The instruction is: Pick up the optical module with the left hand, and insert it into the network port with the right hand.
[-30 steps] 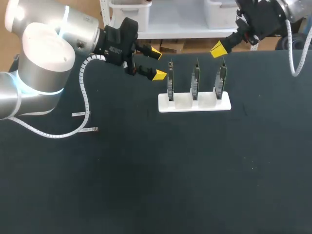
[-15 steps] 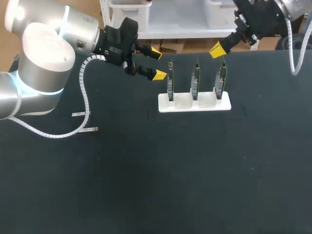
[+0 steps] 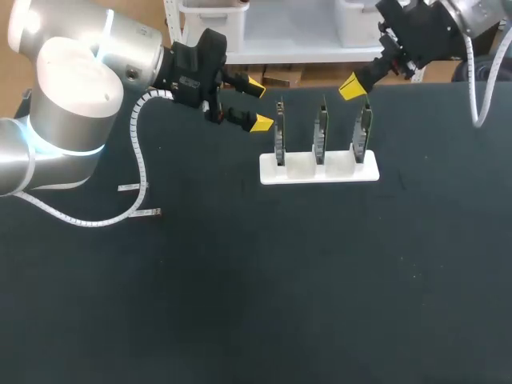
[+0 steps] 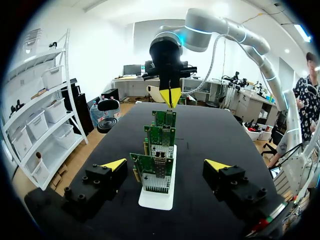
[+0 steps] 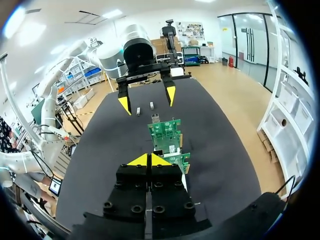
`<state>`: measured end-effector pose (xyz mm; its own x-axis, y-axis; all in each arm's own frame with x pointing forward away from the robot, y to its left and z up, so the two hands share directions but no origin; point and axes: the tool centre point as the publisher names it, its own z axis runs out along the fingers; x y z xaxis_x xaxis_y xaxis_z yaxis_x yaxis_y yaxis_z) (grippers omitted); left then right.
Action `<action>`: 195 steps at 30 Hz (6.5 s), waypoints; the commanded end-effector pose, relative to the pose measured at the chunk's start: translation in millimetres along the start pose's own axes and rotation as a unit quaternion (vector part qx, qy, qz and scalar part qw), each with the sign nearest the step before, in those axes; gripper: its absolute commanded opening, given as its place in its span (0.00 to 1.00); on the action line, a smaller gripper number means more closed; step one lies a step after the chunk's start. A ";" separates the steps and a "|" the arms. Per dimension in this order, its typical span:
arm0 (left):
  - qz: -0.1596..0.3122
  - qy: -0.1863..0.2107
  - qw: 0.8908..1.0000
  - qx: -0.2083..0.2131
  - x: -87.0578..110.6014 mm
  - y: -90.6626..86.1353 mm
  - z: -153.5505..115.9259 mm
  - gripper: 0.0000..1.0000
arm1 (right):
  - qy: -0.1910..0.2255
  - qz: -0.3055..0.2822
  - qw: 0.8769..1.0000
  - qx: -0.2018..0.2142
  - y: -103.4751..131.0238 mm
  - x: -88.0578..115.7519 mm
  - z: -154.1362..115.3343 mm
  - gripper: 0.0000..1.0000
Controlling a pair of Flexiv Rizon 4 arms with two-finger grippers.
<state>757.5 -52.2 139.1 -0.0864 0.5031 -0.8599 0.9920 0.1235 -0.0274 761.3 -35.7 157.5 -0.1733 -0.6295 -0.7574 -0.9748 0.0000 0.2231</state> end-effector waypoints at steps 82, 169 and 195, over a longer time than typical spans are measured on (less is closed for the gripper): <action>0.046 0.273 0.956 -0.093 114.4 -5.8 -143.0 1.00 | 0.004 0.004 1.000 0.003 -0.5 -0.7 2.7 1.00; -0.016 0.441 0.892 -0.096 263.1 6.7 -162.5 1.00 | 0.004 0.004 1.000 0.003 -0.5 -0.7 2.7 1.00; -0.017 0.466 0.880 -0.092 270.1 9.8 -156.8 1.00 | 0.004 0.004 1.000 0.003 -0.5 -0.7 2.7 1.00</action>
<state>726.0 220.0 -12.7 -0.2357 0.9689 -0.0756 0.9629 0.2434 0.1164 762.1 -33.4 156.3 -0.1804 -0.6352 -0.7510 -0.9738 0.0080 0.2271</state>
